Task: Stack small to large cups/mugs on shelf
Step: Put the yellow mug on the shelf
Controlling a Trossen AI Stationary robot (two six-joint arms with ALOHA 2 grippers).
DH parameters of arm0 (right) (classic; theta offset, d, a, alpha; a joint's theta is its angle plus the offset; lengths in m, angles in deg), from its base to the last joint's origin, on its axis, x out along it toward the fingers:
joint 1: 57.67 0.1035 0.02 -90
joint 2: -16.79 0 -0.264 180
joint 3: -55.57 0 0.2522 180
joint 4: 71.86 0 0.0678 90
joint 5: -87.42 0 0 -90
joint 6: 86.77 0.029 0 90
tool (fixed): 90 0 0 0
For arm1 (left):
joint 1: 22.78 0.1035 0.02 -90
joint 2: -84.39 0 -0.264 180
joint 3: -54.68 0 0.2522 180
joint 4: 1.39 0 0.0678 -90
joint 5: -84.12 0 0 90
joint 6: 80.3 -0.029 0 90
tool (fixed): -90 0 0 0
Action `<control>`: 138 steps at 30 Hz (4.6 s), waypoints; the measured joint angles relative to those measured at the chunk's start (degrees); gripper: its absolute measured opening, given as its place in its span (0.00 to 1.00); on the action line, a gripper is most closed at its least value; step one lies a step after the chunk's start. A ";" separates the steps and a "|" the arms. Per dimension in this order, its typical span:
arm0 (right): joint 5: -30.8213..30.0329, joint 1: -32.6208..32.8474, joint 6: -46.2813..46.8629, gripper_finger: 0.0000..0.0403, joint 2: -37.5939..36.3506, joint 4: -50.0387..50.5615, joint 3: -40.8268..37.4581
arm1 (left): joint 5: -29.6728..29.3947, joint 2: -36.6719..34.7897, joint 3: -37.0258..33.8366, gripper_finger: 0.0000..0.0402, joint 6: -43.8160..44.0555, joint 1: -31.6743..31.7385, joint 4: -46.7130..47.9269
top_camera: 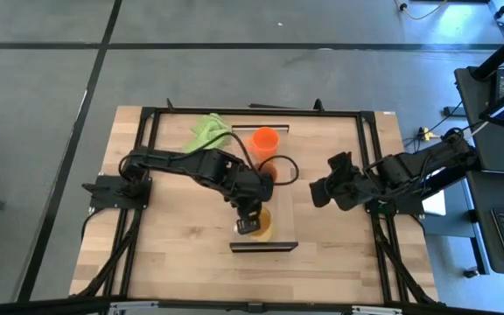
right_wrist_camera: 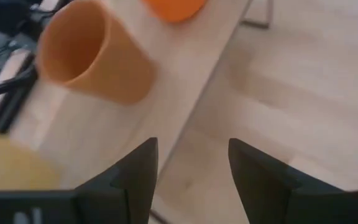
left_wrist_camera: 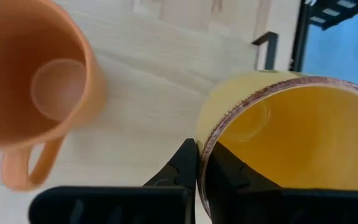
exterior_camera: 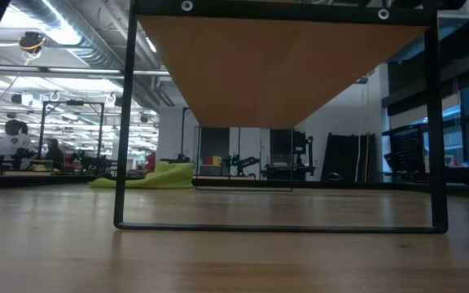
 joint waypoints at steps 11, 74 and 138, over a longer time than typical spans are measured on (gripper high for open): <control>-0.18 5.45 1.70 0.49 2.61 -9.54 0.00 | -1.19 3.77 0.04 0.02 -4.12 0.30 1.05; 2.21 7.51 -0.07 0.01 10.95 -24.20 0.00 | -1.14 3.09 0.15 0.03 -6.75 1.57 0.40; 2.83 7.49 2.87 0.06 13.37 -22.21 0.00 | -2.07 2.26 0.28 0.16 -8.20 1.49 1.42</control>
